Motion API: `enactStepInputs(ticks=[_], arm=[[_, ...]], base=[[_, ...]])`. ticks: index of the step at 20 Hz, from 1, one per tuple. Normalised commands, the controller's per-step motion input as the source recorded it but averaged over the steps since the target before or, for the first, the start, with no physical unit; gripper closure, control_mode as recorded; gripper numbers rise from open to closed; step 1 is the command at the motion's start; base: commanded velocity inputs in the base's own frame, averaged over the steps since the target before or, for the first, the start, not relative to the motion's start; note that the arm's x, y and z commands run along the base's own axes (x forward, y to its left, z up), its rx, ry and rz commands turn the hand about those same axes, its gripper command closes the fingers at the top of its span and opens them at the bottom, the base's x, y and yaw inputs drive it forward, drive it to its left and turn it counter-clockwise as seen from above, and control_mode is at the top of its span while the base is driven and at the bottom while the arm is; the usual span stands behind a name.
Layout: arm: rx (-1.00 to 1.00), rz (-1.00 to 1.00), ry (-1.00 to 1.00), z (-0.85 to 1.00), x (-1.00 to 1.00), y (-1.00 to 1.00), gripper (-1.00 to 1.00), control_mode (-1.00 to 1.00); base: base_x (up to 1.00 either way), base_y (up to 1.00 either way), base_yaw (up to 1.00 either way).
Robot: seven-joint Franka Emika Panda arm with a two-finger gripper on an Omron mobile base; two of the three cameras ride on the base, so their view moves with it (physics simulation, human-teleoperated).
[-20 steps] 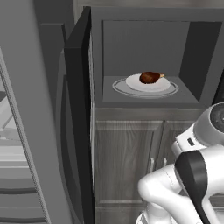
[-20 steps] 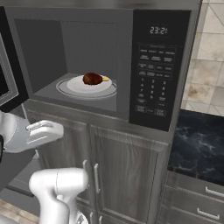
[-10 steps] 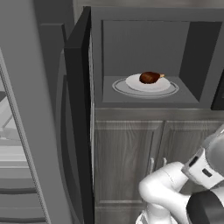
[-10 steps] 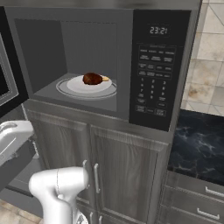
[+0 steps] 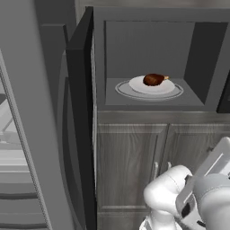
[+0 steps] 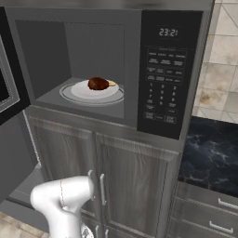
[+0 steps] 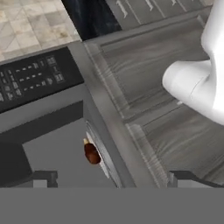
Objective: Transport the steak from the fridge to the microwave and turn on the microwave.
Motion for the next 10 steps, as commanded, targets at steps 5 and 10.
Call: enactStepInputs(ticks=[5, 10], arm=[[-0.33, 0.15, -0.22, -0.25, -0.23, 0.36, -1.00, -1.00], [-0.32, 0.18, -0.20, -0.33, -0.23, 0.18, -1.00, -1.00]], base=[[0.00, 0.00, 0.00], [0.00, 0.00, 0.00]])
